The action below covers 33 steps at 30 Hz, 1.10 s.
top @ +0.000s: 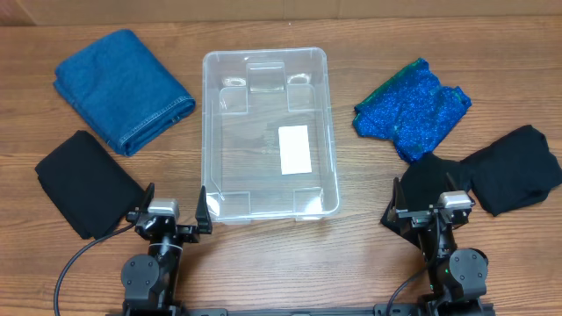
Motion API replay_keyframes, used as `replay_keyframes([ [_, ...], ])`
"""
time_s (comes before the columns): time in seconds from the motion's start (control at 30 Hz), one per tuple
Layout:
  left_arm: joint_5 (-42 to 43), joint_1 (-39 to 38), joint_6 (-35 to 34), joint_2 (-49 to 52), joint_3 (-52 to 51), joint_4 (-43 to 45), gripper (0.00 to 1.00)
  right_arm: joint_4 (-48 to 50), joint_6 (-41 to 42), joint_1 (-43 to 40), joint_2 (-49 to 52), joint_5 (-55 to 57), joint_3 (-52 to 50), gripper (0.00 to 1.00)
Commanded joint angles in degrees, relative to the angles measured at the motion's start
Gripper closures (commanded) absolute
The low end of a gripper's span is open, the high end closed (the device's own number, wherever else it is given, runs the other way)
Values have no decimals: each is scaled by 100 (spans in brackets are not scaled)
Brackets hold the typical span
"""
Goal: Pack container
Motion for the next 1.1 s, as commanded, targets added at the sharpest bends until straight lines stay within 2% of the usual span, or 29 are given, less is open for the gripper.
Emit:
replay_keyframes([
  [0.0, 76, -2, 109, -55, -33, 24, 0, 37, -15, -13, -35, -4, -39, 0],
  [0.97, 79, -2, 105, -55, -33, 24, 0, 37, 52, -13, -35, -9, -39, 0],
  [1.07, 52, 0, -367, -55, -33, 22, 0, 35, 505, -13, -35, 0, -20, 0],
])
